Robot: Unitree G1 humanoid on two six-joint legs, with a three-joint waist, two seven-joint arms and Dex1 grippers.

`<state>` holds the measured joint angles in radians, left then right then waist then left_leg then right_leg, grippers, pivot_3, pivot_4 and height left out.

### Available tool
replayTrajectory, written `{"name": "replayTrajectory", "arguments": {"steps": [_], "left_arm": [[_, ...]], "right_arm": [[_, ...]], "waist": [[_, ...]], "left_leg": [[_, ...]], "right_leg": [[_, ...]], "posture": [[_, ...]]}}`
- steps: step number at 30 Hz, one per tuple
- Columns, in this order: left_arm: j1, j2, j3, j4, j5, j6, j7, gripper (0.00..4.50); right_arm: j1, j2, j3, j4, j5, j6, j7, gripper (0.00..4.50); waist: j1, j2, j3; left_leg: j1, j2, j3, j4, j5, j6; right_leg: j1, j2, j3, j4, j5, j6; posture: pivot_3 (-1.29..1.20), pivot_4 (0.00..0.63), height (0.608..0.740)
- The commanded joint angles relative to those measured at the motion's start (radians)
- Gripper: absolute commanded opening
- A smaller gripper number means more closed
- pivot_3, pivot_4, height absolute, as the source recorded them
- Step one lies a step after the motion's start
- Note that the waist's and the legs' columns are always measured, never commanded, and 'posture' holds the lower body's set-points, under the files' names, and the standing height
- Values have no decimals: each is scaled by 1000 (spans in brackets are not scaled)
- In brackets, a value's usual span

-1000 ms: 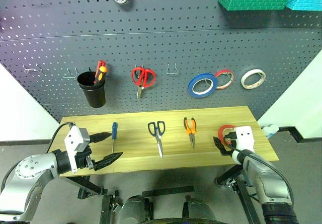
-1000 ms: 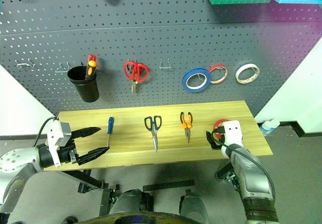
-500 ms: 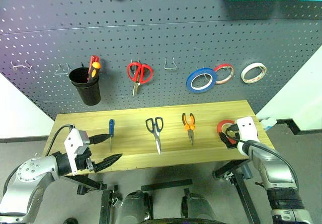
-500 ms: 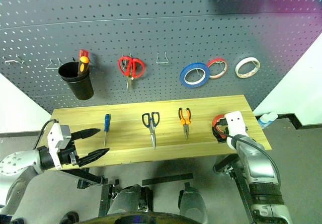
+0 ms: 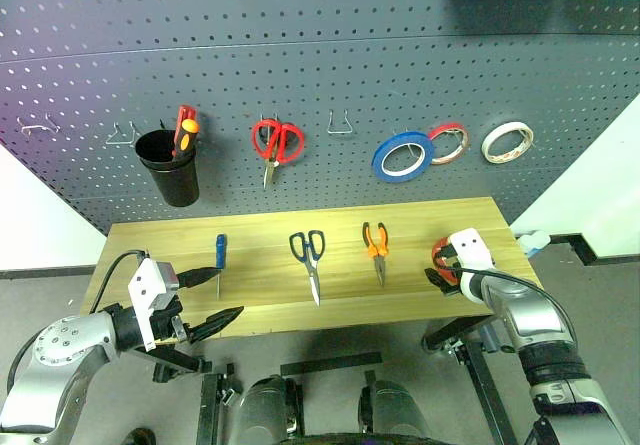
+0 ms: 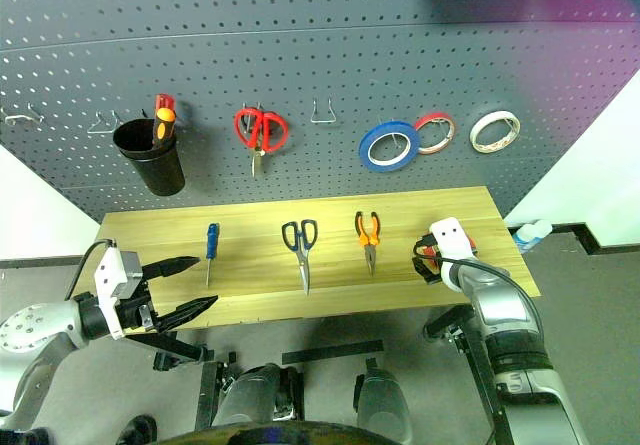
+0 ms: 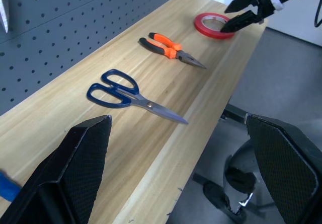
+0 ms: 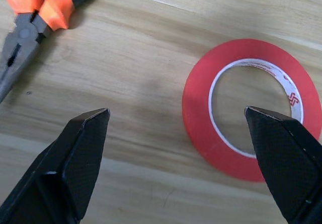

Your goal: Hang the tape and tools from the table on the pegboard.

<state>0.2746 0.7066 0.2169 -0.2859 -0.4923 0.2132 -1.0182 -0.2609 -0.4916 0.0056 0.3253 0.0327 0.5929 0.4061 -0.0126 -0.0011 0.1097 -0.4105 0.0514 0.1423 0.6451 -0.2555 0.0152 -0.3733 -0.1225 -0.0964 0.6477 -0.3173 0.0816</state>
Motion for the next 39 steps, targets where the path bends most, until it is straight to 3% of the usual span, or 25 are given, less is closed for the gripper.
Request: {"name": "replayTrajectory", "arguments": {"steps": [1,31,35,39], "left_arm": [[1,3,22,-60,-21,20,21,4453],[44,11,89,-175,-99,114,54,4453],[53,15,96,-180,-96,114,52,4500],[56,15,99,-204,-100,127,64,4500]], "right_arm": [[-37,-15,1,44,-21,-17,-2,4500],[-224,7,27,454,-67,-141,27,4500],[-244,12,28,483,-69,-142,25,3655],[-254,18,40,494,-81,-150,26,2168]], "waist": [[-1,0,3],[0,1,23],[0,0,25],[0,0,27]], "left_leg": [[0,0,0,0,0,0],[-1,0,0,0,0,0],[-1,0,0,0,0,-1],[-1,0,0,0,0,-1]], "right_leg": [[0,0,0,0,0,0],[1,2,0,0,2,3],[1,2,0,0,2,3],[1,2,0,0,2,3]], "posture": [[55,105,740],[94,129,740],[96,131,740],[98,131,740]]}}
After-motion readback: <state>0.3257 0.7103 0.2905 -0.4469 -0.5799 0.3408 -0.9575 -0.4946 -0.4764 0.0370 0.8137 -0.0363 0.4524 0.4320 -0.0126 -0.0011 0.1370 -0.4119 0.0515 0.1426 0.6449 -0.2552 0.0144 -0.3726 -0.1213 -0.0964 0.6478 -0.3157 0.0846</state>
